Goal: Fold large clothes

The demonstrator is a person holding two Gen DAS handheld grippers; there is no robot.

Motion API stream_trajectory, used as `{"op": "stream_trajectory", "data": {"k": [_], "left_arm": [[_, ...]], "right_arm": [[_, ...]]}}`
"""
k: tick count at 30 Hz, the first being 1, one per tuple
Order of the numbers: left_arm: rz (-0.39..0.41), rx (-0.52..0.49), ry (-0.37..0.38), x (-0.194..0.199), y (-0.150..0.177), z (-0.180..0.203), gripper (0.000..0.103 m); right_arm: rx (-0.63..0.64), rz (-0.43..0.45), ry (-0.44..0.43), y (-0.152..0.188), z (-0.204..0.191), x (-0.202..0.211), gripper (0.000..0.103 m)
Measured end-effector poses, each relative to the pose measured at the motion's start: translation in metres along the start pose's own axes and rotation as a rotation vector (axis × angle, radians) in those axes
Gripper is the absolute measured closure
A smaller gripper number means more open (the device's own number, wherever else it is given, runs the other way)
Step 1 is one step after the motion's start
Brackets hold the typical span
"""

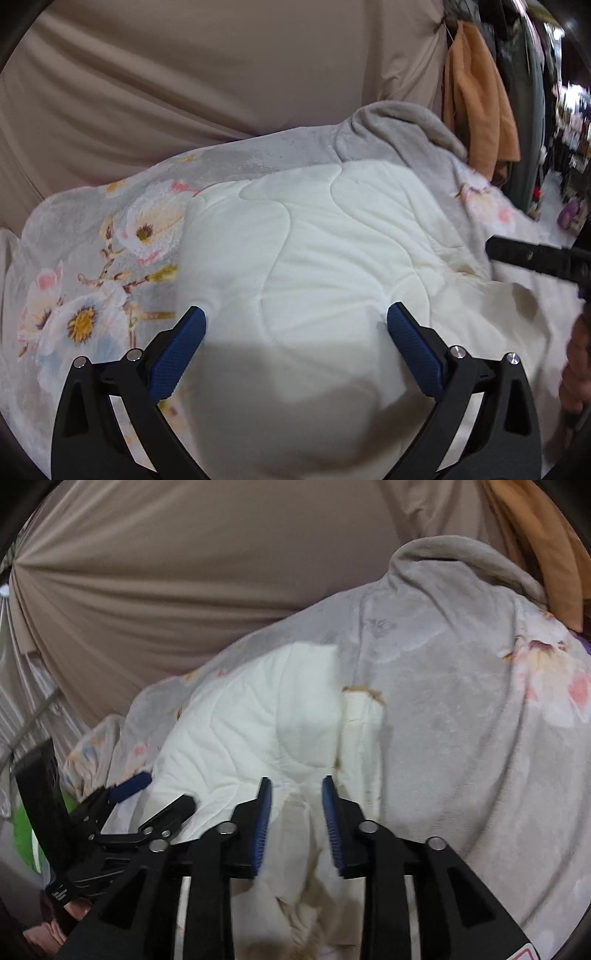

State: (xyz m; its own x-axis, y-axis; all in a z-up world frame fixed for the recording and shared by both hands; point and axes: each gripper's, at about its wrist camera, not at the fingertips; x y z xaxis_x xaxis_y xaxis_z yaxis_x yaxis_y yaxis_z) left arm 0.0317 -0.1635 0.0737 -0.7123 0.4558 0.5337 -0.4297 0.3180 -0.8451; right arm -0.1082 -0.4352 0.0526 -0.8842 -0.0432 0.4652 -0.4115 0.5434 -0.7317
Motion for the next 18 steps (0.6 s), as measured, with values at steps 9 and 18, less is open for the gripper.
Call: {"op": "stream_trajectory", "data": {"k": [9,18], "left_arm": [[-0.135,0.309,0.107,-0.011,0.005,-0.088,0.005],[-0.199,0.351,0.181,-0.049,0.016,-0.073,0.005]], "right_arm": [[-0.193,-0.287,-0.083,0.003,0.042,-0.058,0.046],[-0.237,-0.391,-0.174,0.018,0.037,-0.098,0.04]]}}
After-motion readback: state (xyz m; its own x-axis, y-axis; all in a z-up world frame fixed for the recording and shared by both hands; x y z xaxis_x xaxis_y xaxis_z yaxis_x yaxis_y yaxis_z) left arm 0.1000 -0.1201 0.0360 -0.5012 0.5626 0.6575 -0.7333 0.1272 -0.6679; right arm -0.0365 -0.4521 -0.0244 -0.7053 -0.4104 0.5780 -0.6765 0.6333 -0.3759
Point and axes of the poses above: each gripper's, at about its wrist camera, not at the fingertips, and x roughly against the way its jaws point, z to its right, y to its underside, and after that the axes turned 5 degrees about z, right-handed
